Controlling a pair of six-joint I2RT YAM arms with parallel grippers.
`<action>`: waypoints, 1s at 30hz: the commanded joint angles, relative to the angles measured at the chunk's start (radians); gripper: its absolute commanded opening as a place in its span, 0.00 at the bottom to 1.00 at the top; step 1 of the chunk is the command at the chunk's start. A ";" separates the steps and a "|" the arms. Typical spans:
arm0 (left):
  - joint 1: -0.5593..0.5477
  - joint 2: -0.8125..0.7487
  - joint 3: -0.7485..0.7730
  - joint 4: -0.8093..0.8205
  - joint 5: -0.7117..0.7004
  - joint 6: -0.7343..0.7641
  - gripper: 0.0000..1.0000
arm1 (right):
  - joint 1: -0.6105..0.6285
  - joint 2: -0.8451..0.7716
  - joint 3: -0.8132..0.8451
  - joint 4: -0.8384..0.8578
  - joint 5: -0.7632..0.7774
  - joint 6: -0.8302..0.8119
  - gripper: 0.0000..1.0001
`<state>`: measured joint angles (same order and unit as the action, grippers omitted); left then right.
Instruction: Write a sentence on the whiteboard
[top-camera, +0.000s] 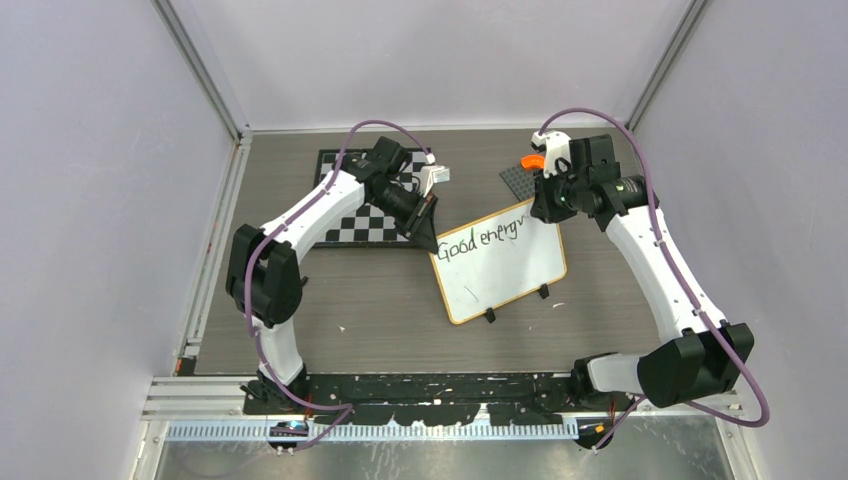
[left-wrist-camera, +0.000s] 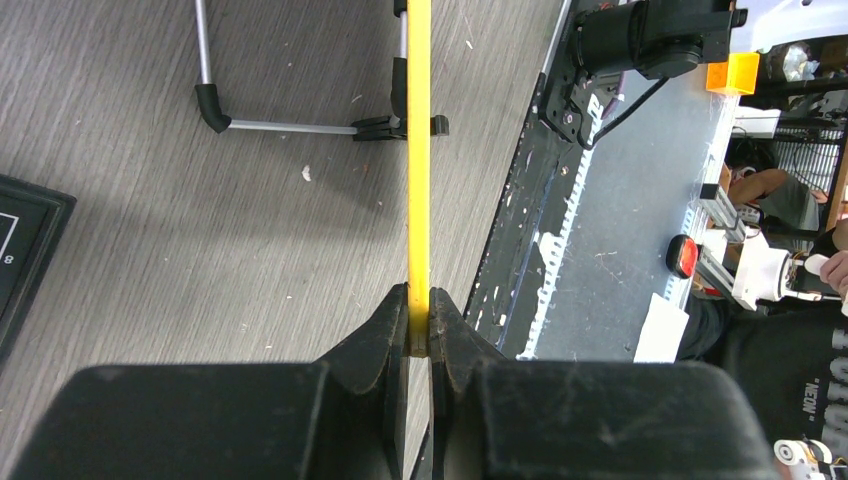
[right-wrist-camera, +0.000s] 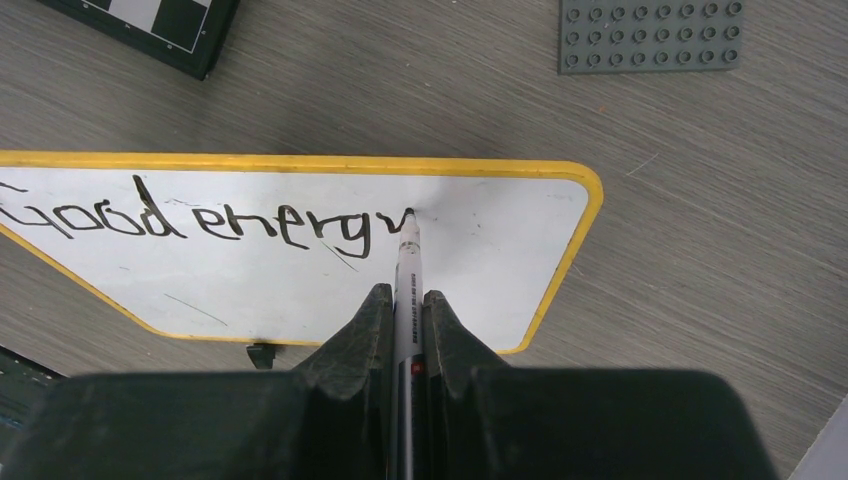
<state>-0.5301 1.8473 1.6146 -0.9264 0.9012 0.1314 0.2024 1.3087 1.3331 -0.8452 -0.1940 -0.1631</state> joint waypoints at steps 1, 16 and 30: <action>-0.011 0.012 0.025 -0.003 0.015 0.005 0.03 | -0.002 -0.009 -0.005 0.041 0.009 -0.014 0.00; -0.011 0.013 0.027 -0.002 0.019 0.005 0.03 | 0.000 -0.054 -0.110 0.029 -0.051 -0.004 0.00; -0.011 -0.005 0.033 -0.009 0.030 0.010 0.25 | 0.005 -0.107 -0.013 -0.122 -0.231 -0.010 0.00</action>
<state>-0.5346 1.8481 1.6157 -0.9329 0.9070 0.1375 0.2028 1.2617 1.2636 -0.9184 -0.3458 -0.1707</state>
